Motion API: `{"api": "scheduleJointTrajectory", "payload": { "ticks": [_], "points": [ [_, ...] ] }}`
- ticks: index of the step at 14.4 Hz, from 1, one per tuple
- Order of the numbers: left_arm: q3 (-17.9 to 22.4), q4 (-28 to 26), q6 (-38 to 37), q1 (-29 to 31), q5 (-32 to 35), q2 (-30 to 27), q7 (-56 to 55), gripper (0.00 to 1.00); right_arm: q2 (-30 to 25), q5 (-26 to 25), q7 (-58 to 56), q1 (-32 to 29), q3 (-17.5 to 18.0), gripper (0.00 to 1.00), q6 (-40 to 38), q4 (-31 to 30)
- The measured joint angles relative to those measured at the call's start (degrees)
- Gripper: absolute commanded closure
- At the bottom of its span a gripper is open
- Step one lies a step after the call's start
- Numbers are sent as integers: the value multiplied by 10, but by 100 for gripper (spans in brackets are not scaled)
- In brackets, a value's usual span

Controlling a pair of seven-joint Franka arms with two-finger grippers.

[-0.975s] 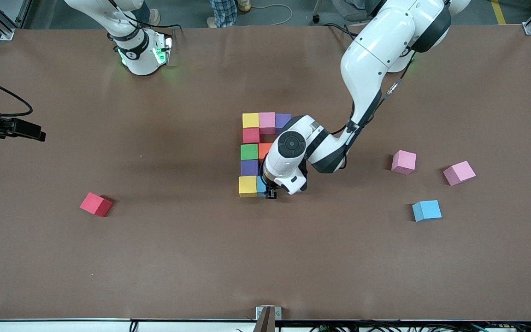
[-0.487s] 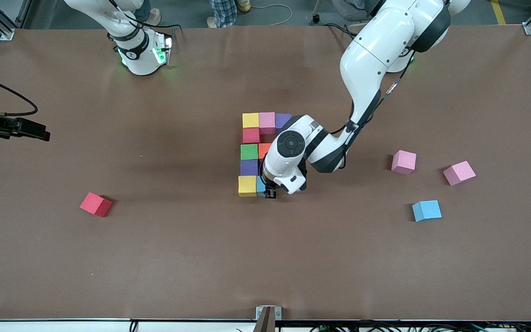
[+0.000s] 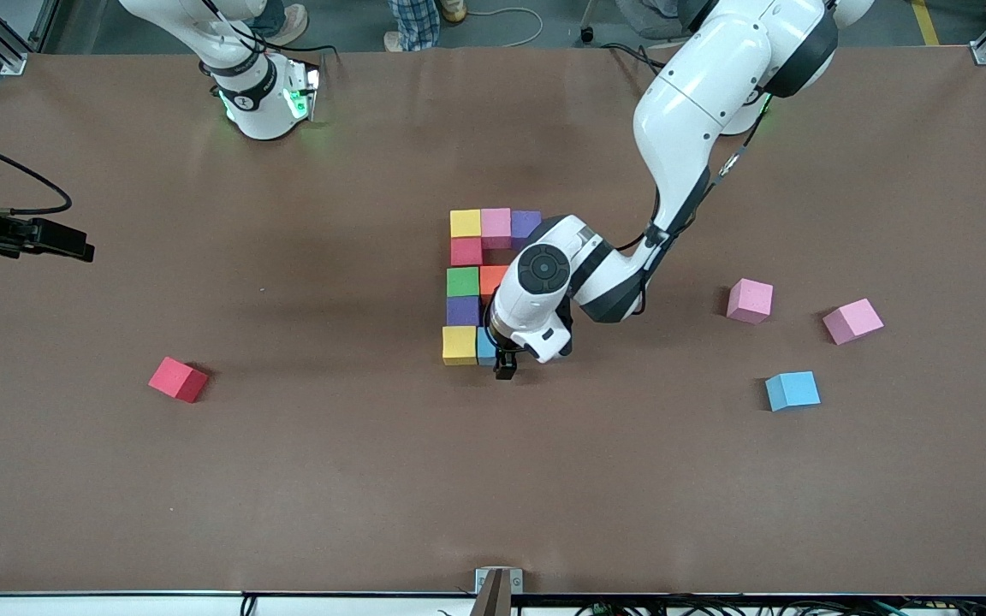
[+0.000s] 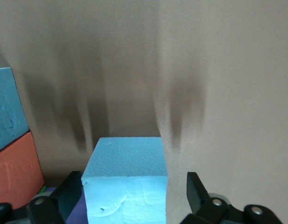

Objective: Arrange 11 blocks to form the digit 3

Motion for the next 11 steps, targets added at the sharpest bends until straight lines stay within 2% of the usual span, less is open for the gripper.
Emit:
{"api": "scheduleJointTrajectory", "payload": {
  "ticks": [3, 6, 9, 11],
  "points": [
    [0, 4, -5, 1, 0, -9, 2, 0, -20, 0, 0, 0, 1, 0, 15, -23],
    [0, 12, -62, 12, 15, -47, 43, 0, -65, 0, 0, 0, 2, 0, 54, -85],
    [2, 14, -147, 47, 19, -106, 143, 0, -115, 0, 0, 1, 2, 0, 86, -144],
    [2, 12, -202, 85, 19, -136, 248, 0, -134, 0, 0, 2, 2, 0, 91, -161]
  ]
}}
